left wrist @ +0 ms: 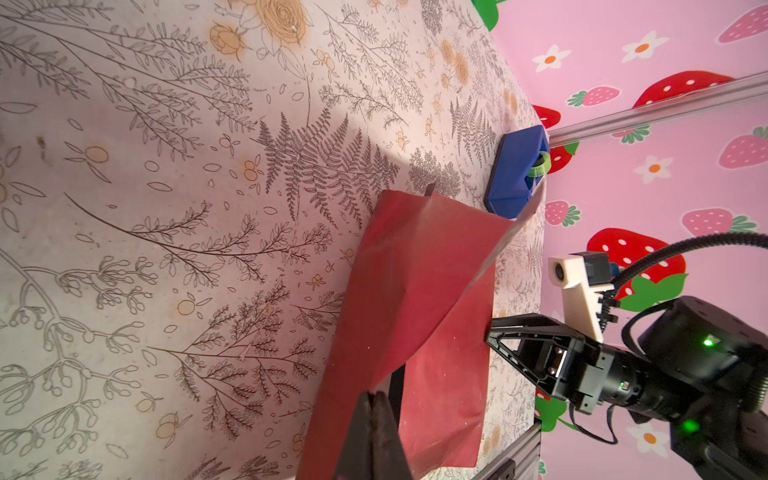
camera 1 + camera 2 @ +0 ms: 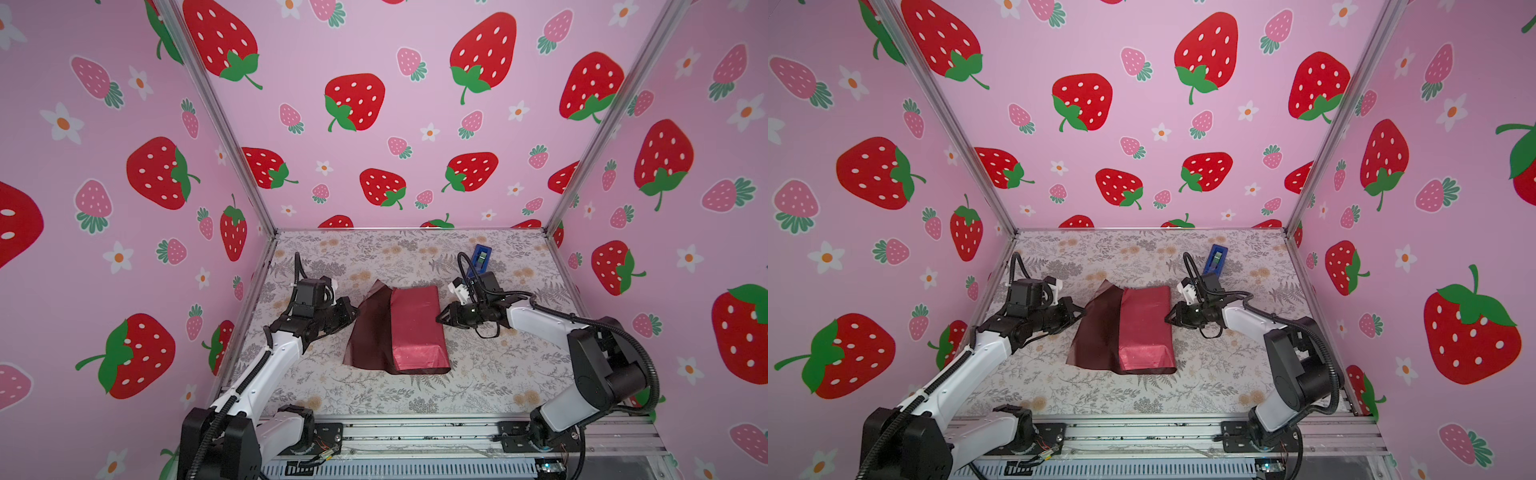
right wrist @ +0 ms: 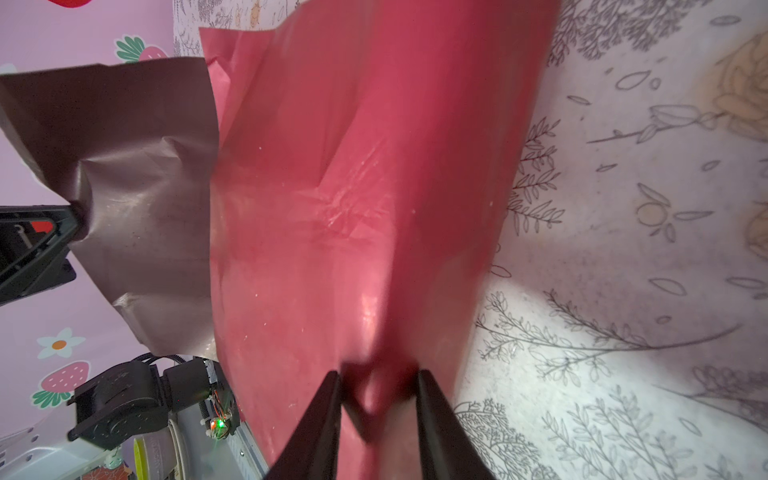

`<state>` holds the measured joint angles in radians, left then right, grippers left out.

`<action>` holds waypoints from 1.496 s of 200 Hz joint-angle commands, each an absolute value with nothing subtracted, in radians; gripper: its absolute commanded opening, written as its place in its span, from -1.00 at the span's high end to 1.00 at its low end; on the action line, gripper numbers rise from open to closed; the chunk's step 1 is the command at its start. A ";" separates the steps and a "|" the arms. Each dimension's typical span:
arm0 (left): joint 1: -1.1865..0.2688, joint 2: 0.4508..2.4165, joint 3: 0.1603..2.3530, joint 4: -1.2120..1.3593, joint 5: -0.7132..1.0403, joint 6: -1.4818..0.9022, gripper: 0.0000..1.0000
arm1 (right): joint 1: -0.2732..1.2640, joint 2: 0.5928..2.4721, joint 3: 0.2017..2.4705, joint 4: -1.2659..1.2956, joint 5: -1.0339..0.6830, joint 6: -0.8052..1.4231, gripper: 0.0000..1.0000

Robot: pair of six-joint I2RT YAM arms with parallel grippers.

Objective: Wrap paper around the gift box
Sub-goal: 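Fold the lifted paper up against the box side toward the right gripper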

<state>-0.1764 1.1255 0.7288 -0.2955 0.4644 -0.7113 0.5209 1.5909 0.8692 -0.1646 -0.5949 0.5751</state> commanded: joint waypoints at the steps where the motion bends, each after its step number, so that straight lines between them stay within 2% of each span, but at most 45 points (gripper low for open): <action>1: -0.194 1.108 0.762 -0.296 0.429 -0.801 1.00 | 0.523 1.615 0.860 -0.242 -0.534 0.568 0.35; 69: -0.216 1.057 0.782 -0.411 0.262 -0.902 1.00 | 0.523 1.611 0.853 -0.240 -0.535 0.568 0.35; 228: -0.384 1.140 0.863 -0.324 0.249 -1.054 1.00 | 0.528 1.605 0.844 -0.230 -0.534 0.574 0.35; 299: -0.420 1.065 0.863 -0.391 0.035 -1.058 1.00 | 0.528 1.596 0.832 -0.225 -0.528 0.583 0.35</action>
